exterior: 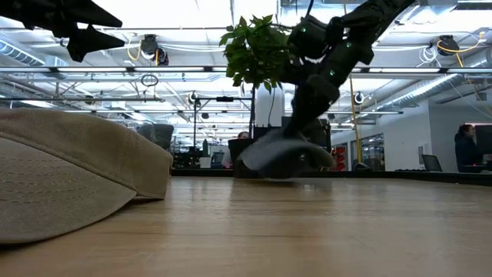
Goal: Pick & Place hat
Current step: Put the blue cap into the left transparent bin
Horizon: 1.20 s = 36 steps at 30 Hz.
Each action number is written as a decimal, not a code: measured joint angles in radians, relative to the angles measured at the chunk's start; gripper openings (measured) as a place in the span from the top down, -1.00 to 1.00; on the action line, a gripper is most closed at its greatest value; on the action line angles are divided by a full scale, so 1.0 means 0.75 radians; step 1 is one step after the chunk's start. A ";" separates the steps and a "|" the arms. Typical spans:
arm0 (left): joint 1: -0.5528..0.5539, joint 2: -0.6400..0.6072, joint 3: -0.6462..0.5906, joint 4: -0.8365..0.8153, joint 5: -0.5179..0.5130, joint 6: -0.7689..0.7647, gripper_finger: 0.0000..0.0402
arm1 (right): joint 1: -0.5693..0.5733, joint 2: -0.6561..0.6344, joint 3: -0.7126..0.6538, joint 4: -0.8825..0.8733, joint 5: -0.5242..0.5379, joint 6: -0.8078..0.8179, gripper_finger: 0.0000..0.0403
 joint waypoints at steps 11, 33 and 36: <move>0.000 0.000 0.000 0.001 0.000 0.000 -0.28 | 0.031 -0.153 -0.002 -0.023 -0.004 -0.006 1.00; 0.000 0.000 0.000 0.002 0.000 0.000 -0.28 | 0.031 -0.398 -0.001 -0.141 -0.004 -0.003 1.00; 0.000 0.000 0.000 0.002 0.001 0.000 -0.28 | 0.031 -0.436 -0.001 -0.170 -0.004 0.004 1.00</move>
